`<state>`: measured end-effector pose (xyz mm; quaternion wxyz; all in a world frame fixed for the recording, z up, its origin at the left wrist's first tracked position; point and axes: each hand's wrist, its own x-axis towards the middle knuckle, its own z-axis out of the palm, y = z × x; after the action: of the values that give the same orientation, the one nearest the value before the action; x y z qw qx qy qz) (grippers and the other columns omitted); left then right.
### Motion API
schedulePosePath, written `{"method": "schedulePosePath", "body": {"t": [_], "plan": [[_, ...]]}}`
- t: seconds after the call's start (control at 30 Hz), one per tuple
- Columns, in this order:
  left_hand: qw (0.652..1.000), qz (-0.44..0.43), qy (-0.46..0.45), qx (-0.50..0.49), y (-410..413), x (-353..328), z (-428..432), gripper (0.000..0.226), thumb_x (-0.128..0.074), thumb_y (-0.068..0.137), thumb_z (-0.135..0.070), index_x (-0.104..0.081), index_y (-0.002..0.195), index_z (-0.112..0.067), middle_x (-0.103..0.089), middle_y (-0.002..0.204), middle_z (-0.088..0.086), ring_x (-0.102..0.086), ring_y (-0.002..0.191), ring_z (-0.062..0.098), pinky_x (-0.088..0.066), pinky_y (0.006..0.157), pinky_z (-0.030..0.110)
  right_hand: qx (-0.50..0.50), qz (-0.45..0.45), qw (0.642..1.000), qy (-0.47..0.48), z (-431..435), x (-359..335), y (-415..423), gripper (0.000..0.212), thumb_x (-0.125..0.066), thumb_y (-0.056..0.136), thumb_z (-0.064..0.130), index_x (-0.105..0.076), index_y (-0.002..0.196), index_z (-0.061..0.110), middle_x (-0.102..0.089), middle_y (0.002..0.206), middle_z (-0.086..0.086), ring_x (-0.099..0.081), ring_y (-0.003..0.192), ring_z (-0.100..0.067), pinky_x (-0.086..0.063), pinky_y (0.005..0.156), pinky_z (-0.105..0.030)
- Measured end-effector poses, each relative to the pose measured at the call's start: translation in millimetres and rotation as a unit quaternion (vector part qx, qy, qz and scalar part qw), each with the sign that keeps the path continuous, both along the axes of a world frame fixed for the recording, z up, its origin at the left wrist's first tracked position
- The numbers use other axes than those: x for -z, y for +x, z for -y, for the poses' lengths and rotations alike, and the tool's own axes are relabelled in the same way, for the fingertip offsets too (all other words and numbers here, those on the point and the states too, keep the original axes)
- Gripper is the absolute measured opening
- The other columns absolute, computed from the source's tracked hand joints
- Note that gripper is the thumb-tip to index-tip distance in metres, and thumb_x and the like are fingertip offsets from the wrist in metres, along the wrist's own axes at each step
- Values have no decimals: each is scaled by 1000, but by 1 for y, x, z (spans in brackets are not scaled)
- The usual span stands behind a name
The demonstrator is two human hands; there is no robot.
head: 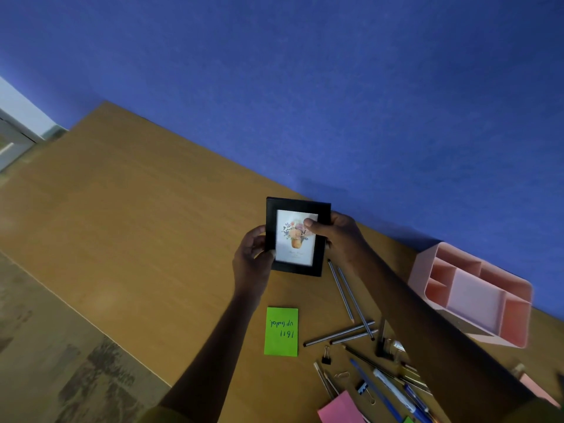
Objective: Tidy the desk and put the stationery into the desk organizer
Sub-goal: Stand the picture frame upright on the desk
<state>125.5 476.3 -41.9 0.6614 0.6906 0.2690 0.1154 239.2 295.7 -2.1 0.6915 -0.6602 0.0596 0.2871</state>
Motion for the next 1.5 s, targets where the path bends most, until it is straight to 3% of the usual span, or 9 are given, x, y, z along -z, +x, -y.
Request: {"method": "schedulePosePath", "body": {"t": [0.1,0.23,0.4,0.63,0.9,1.13,1.3,1.4,1.5], "plan": [[1000,8,3,-5,3,4,-2,58,-69,84,13,-68,131,-22,-78,110,2,-75,105,24,-63,87,41,-19,-2,1000,-6,-1,-1,4,33,-89,84,15,-79,115,7,-81,115,-13,-78,110,-35,-55,107,-63],[1000,23,1,-11,7,6,-6,56,-67,86,14,-69,131,-19,-78,110,1,-74,103,23,-61,84,35,-48,-1,999,-17,-3,-3,9,35,-90,83,16,-79,115,6,-81,114,-12,-78,109,-33,-55,107,-61],[999,37,29,14,15,8,-9,54,-69,88,10,-70,133,-19,-79,117,-1,-75,106,22,-60,94,38,-78,9,997,-18,-8,1,13,35,-90,82,13,-80,115,4,-81,113,-15,-78,109,-35,-56,107,-60],[998,37,39,17,29,9,-12,56,-64,87,13,-72,134,-18,-79,118,-2,-75,107,21,-58,91,28,-59,21,998,-15,-10,4,14,39,-89,84,9,-76,121,3,-81,117,-12,-78,111,-31,-58,105,-56],[998,32,53,30,45,11,-12,56,-64,89,11,-71,136,-20,-79,116,-3,-74,106,15,-60,91,30,-41,31,999,-6,-7,4,20,39,-85,86,5,-75,123,6,-81,116,-7,-78,110,-26,-64,91,-38],[998,37,44,37,59,10,-10,57,-60,91,11,-70,137,-22,-79,113,-1,-75,107,18,-60,88,32,-42,25,999,-12,-8,0,37,30,-82,86,-2,-76,113,9,-84,102,0,-81,94,-15,-61,72,-21],[998,35,38,39,71,11,-16,54,-60,93,8,-69,138,-20,-79,116,0,-75,110,19,-60,89,32,-53,26,998,-25,-13,4,50,36,-84,85,2,-75,120,6,-83,110,-3,-80,101,-18,-62,78,-23],[998,27,39,41,76,7,-23,52,-60,95,7,-69,138,-21,-79,117,-3,-74,111,15,-60,89,28,-63,20,997,-29,-15,11,58,41,-86,85,5,-74,124,7,-82,115,-5,-78,109,-24,-63,94,-37],[997,23,47,51,77,3,-27,49,-61,96,6,-71,136,-22,-79,114,-4,-72,101,5,-55,78,19,-85,13,996,-23,-19,16,61,46,-86,85,9,-72,129,10,-80,121,-5,-76,115,-26,-58,104,-47]]}}
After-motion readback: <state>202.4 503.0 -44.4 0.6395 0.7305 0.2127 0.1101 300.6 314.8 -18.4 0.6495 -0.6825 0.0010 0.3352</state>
